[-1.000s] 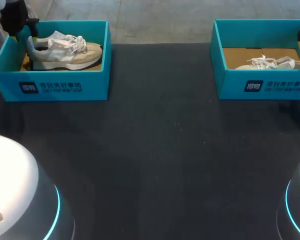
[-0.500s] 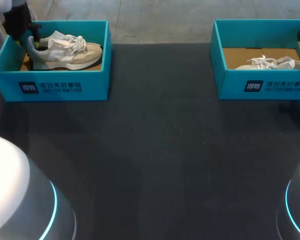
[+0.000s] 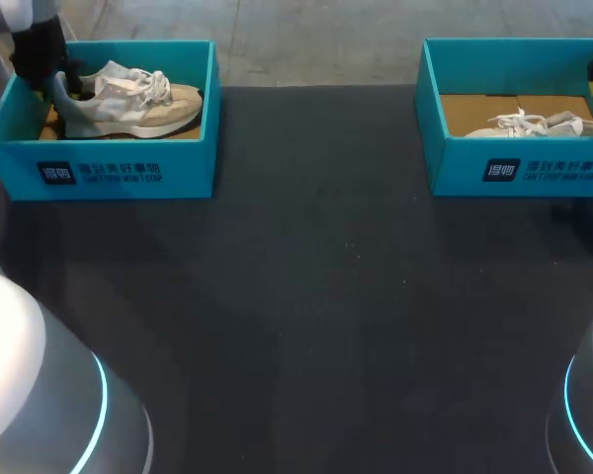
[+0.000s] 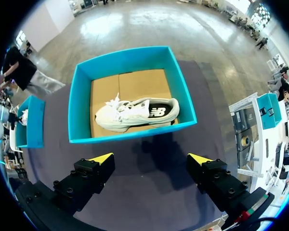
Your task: Take the shoe out of the shoebox, open the shoe tongue, remove and reinsert the insole, then place the shoe into the shoebox
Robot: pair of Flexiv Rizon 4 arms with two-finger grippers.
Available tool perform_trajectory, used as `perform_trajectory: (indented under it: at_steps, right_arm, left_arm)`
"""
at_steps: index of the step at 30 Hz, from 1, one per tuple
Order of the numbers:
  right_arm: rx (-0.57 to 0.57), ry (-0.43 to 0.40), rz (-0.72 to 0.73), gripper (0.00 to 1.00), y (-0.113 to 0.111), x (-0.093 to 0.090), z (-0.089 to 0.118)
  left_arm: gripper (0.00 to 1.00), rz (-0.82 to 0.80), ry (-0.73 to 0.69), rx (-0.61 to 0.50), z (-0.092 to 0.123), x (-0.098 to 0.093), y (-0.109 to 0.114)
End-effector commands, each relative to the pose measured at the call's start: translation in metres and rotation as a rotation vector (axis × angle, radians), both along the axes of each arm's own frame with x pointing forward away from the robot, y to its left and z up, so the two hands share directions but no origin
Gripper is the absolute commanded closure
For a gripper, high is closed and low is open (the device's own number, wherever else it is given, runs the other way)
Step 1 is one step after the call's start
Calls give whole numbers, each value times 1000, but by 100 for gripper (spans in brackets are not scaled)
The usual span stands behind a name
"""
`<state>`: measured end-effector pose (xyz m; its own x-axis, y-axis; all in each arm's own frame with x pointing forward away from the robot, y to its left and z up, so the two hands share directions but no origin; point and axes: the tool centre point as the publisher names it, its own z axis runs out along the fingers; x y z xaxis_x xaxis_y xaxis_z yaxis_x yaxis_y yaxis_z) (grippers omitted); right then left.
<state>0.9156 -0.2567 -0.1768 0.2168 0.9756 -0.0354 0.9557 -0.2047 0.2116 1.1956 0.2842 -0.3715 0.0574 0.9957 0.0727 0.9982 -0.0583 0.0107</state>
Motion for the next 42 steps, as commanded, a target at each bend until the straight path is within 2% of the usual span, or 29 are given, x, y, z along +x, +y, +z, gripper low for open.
perform_trajectory:
  at_steps: [1, 3, 8, 9, 13, 21, 22, 24, 25, 35, 42]
  right_arm:
    - [-1, -2, -1, 0, 0, -1, 0]
    - [-1, -2, -1, 0, 0, -1, 0]
    - [-1, -2, -1, 0, 0, -1, 0]
    - [-1, -2, -1, 0, 0, -1, 0]
    - [-1, -2, -1, 0, 0, -1, 0]
    - [-1, -2, -1, 0, 0, -1, 0]
    - [-1, -2, -1, 0, 0, -1, 0]
    - [-1, -2, -1, 0, 0, -1, 0]
    - [-1, -2, -1, 0, 0, -1, 0]
    - [-1, -2, -1, 0, 0, -1, 0]
    - [-1, -2, -1, 0, 0, -1, 0]
  left_arm:
    - [58, 2, 40, -3, -3, 7, 3]
    - [59, 3, 42, -2, -4, 7, 4]
    - [70, 2, 46, 0, -3, 5, 7]
    - [81, 1, 46, 0, -2, 5, 8]
    - [100, -2, 43, 2, 2, 4, 10]
    - [100, -4, 35, -14, 25, 0, 12]
    - [100, 3, 33, -19, 38, -1, 12]
    - [100, 9, 32, -20, 41, -2, 11]
    - [100, 15, 27, -31, 57, -3, 11]
    - [100, 15, -18, -34, 128, -14, 9]
    - [100, 3, -49, -25, 162, -21, 8]
